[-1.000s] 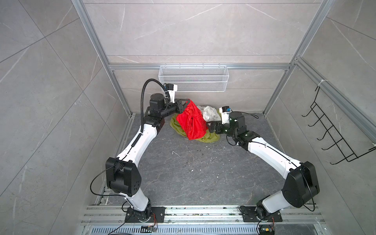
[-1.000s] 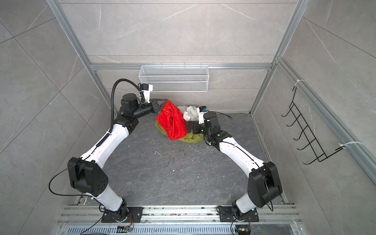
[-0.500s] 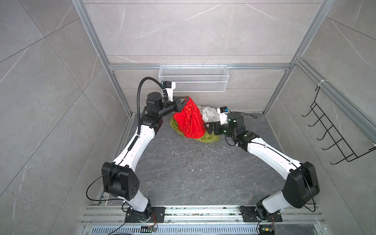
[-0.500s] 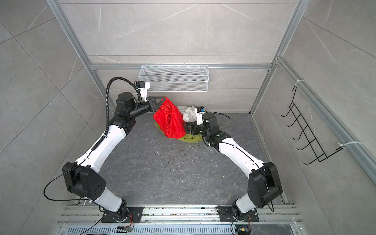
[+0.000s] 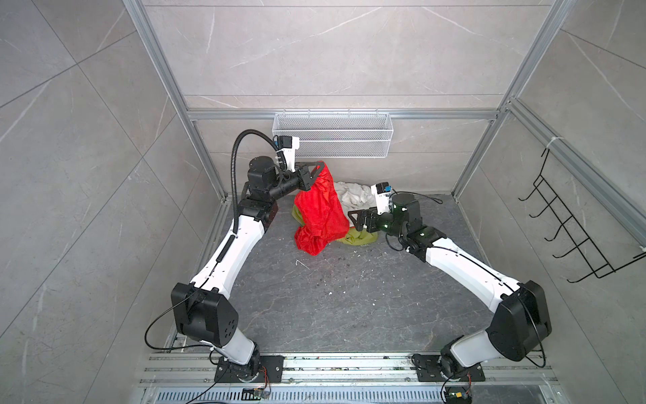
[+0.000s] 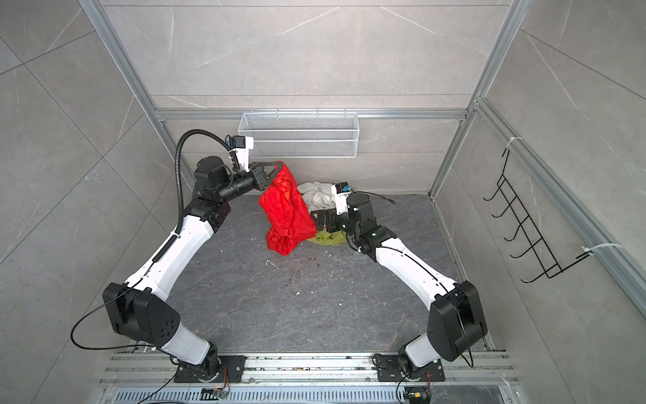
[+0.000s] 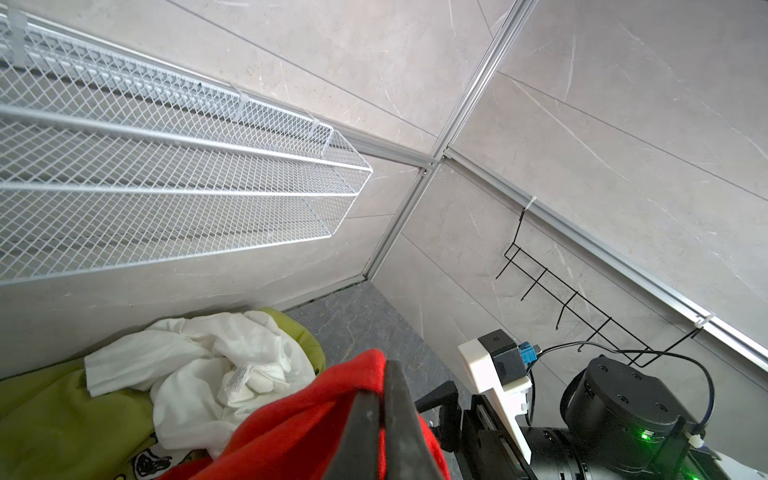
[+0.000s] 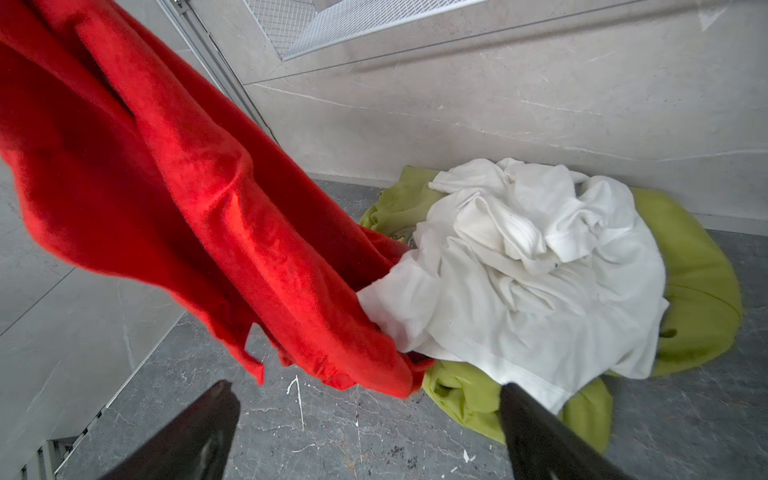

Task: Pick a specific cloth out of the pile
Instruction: 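Raise the red cloth higher and pull it away from the pile with the left gripper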

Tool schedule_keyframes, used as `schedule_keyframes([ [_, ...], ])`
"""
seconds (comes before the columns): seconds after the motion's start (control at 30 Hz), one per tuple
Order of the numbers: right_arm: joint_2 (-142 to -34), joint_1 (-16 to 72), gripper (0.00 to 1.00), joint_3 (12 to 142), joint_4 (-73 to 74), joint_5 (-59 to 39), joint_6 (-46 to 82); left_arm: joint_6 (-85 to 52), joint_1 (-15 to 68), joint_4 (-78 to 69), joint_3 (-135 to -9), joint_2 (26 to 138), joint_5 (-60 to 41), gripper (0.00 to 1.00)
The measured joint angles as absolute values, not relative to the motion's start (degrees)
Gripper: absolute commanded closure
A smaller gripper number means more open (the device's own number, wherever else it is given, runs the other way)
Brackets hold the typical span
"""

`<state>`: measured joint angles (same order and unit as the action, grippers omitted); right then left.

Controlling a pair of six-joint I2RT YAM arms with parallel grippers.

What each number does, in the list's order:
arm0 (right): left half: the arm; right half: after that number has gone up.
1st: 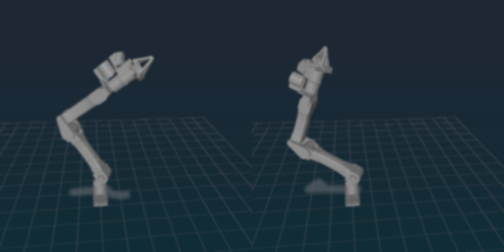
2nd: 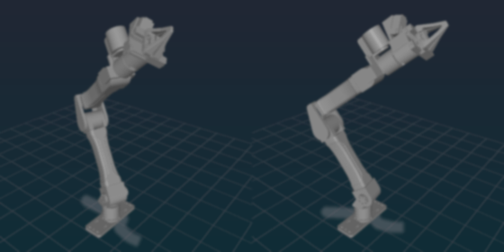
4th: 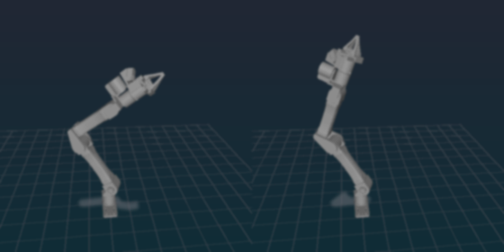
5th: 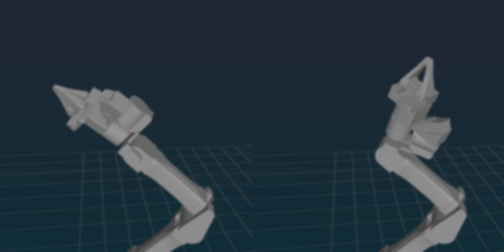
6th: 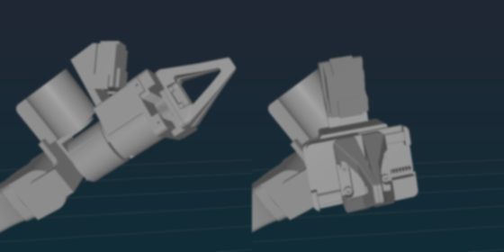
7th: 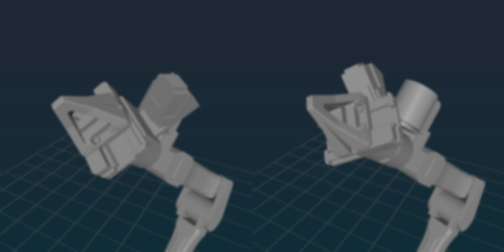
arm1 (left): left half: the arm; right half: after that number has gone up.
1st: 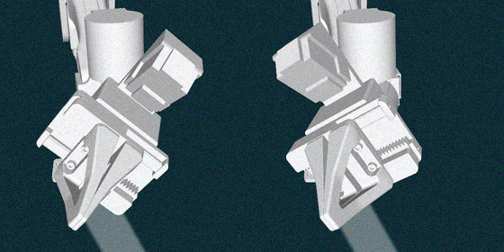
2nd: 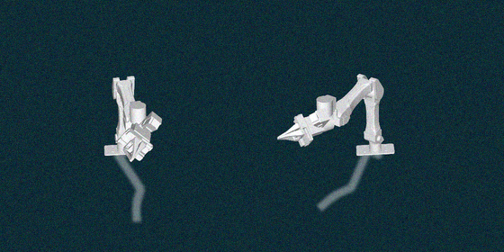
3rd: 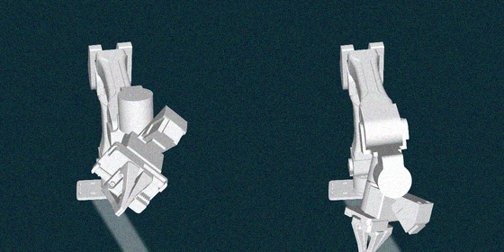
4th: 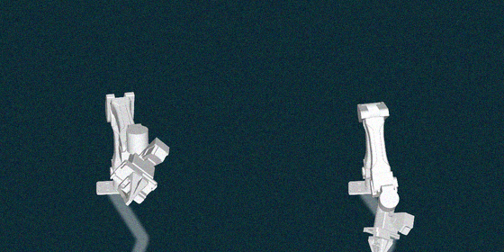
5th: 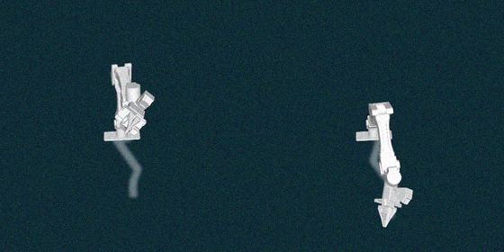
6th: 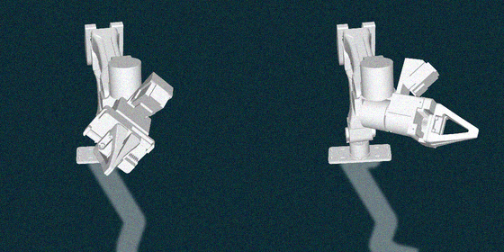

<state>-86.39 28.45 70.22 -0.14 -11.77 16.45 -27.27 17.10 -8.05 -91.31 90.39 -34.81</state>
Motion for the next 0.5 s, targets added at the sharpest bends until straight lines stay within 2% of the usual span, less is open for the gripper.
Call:
schedule_keyframes([
  [0.5, -85.2, 29.3, 0.0, 69.9, 0.3, -13.0, 15.0, -27.2, 17.1, -8.6, -93.2, 88.5, -35.0, 1.0],
])
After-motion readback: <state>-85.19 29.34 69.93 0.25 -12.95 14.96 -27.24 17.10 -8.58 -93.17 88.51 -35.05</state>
